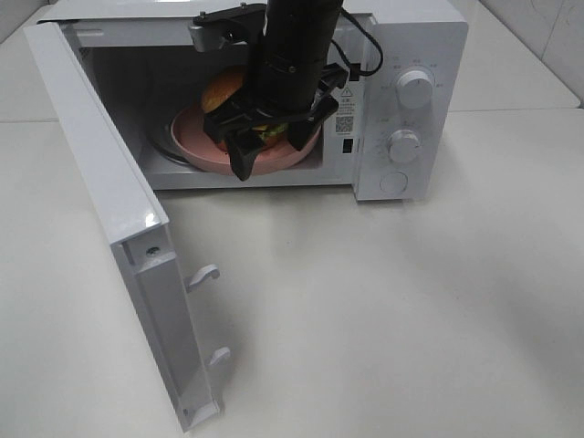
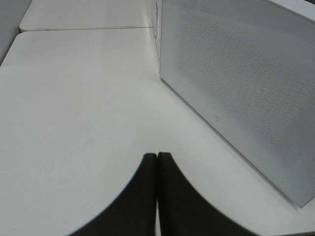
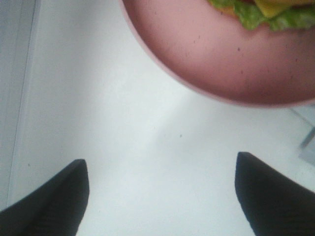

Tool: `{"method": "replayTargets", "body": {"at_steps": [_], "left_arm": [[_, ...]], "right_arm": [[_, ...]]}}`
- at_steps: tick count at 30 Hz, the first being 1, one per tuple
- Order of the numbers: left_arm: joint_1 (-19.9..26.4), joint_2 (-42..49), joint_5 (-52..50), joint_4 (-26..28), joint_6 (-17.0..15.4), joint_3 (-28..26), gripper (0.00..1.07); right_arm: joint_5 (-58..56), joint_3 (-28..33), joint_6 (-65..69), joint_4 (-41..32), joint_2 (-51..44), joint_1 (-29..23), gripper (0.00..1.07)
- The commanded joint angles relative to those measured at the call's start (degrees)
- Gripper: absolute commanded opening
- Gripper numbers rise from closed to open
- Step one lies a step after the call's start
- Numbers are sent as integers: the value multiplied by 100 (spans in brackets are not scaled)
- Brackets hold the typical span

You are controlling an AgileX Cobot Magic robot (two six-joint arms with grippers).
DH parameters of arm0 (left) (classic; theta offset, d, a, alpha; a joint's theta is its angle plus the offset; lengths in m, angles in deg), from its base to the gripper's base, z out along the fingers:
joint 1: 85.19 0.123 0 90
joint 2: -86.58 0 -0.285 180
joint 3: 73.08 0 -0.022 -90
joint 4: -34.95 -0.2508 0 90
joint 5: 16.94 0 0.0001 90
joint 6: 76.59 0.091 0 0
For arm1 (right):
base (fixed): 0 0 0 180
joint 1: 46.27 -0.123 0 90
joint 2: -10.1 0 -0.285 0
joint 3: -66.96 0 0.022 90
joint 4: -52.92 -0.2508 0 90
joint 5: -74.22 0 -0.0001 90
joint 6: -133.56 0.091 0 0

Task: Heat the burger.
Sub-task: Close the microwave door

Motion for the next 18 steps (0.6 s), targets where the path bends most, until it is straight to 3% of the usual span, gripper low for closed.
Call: {"method": "replayTargets", "body": {"at_steps": [1, 3, 15, 18], "left_arm": [[23, 115, -63, 23, -11, 0, 0], [23, 115, -63, 23, -11, 0, 0], [23, 115, -63, 23, -11, 0, 0], [23, 115, -63, 23, -11, 0, 0]], "right_arm": [[-418, -17, 103, -86, -115, -11, 76], [-819, -17, 286, -115, -189, -11, 76], [-819, 46, 1008, -183, -550, 17, 76], [-819, 533, 1060, -178, -934, 138, 76]]}}
